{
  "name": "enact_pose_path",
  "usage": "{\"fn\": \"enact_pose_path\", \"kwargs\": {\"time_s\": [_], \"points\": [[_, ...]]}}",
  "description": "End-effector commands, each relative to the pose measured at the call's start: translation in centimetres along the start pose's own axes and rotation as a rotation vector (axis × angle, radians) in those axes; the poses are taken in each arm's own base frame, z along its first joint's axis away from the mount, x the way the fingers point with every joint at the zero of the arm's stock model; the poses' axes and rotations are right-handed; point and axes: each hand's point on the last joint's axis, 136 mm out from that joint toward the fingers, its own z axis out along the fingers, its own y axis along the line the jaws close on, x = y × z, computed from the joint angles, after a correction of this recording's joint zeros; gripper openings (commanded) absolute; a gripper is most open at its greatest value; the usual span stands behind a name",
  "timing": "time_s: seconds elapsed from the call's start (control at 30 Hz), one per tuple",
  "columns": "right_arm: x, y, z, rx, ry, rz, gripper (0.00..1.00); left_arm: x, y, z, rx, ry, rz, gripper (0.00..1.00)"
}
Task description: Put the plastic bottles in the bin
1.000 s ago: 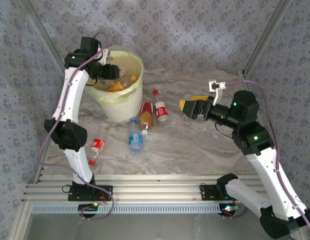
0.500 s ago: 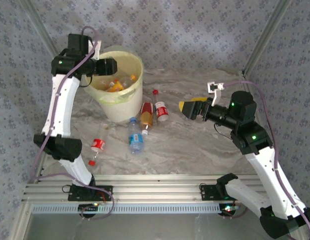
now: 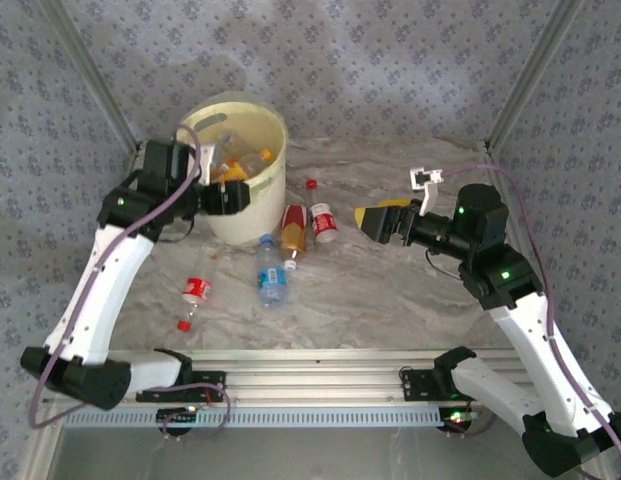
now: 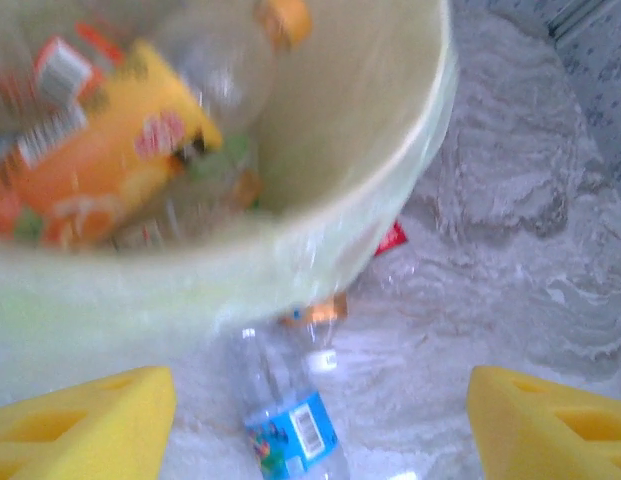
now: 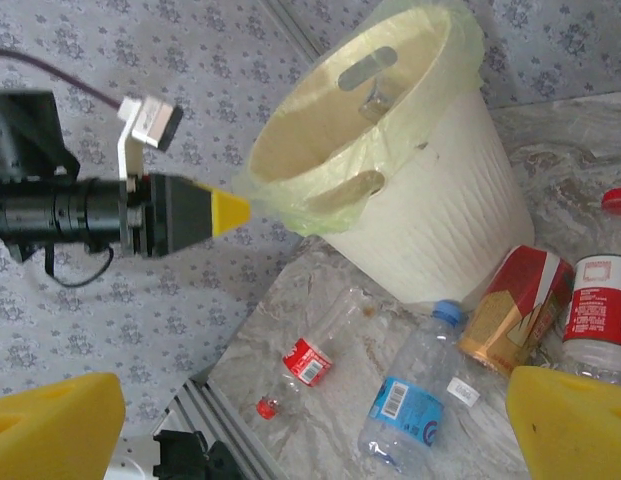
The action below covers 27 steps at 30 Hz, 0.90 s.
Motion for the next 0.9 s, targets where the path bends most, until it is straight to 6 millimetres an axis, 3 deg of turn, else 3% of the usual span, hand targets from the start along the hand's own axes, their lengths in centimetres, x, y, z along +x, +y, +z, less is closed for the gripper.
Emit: {"fn": "enact_pose_path", "kwargs": {"time_s": [0.0, 0.17, 0.33, 0.53, 0.6, 0.87], "points": [[0.8, 0.2, 0.2, -0.022, 0.024, 0.006, 1.0, 1.9, -0.5, -0.1, 0.009, -0.023, -0.063, 0.77], [1.5, 0.1, 0.6, -0.022, 0.043, 0.014, 1.0, 7.0, -1.6, 1.6, 0.043, 0.05, -0.137, 0.79], [2.1, 0.0, 1.0, -0.022, 0.06, 0.017, 1.0, 10.7, -1.7, 3.6, 0.03, 0.116, -0.178, 0.83], [2.4, 0.1, 1.5, -0.026, 0.08, 0.014, 1.0, 13.9, -0.7, 6.4, -0.01, 0.19, -0.209, 0.94], [2.4, 0.1, 1.6, -0.023, 0.082, 0.012, 1.0, 14.2, -0.6, 7.4, -0.013, 0.193, -0.219, 0.98], [2.7, -0.4, 1.6, 0.005, 0.091, 0.007, 1.0, 17.6, 0.5, 11.5, -0.043, 0.298, -0.256, 1.0]]}}
